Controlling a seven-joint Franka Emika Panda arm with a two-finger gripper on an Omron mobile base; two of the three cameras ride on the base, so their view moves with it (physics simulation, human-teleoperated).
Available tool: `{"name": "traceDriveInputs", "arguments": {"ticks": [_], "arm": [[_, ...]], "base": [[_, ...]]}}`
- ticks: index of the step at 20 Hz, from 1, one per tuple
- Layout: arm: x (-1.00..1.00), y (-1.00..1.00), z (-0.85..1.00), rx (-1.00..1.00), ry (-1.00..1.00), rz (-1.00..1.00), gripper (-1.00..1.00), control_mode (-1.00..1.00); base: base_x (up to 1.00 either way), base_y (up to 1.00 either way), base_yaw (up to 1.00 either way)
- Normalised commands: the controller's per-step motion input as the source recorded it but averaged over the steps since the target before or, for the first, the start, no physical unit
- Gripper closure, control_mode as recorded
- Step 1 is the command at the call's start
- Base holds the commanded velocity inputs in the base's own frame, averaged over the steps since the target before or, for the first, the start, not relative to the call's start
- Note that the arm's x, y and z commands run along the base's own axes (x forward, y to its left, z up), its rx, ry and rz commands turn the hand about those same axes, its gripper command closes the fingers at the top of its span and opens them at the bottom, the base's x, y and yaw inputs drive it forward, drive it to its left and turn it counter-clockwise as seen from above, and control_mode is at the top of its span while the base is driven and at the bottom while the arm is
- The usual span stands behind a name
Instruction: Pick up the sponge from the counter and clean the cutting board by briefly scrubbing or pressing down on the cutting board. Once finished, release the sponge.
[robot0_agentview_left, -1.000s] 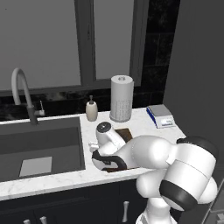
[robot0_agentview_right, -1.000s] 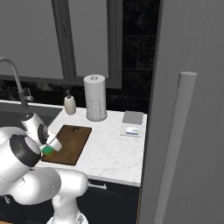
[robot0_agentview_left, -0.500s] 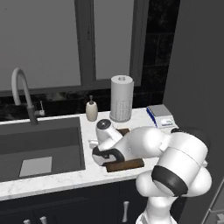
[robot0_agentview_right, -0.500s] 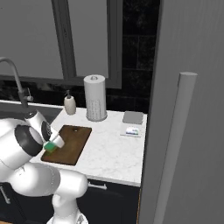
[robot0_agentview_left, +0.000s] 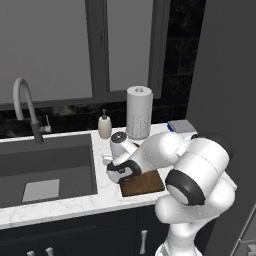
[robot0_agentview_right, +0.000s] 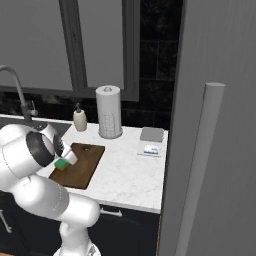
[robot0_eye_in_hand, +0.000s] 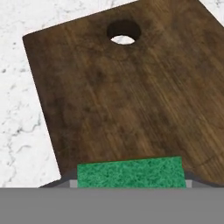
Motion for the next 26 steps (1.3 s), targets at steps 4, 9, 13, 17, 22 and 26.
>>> {"name": "traceDriveInputs", "arguments": {"ticks": [4, 9, 13, 17, 22, 26], "arm": [[0.33, -0.19, -0.19, 0.0, -0.02, -0.03, 1.0, -1.0], [0.36, -0.21, -0.18, 0.0, -0.02, -0.03, 1.0, -1.0], [0.38, -0.2, -0.18, 0.0, -0.02, -0.03, 1.0, -1.0], [0.37, -0.18, -0.2, 0.0, -0.03, -0.03, 1.0, -1.0], [0.37, -0.19, -0.21, 0.0, -0.04, -0.04, 1.0, -1.0], [0.26, -0.23, -0.18, 0.0, -0.04, -0.03, 1.0, -1.0]], "base": [[0.0, 0.0, 0.0], [0.0, 0.0, 0.0], [0.0, 0.0, 0.0], [0.0, 0.0, 0.0], [0.0, 0.0, 0.0], [0.0, 0.0, 0.0]]}}
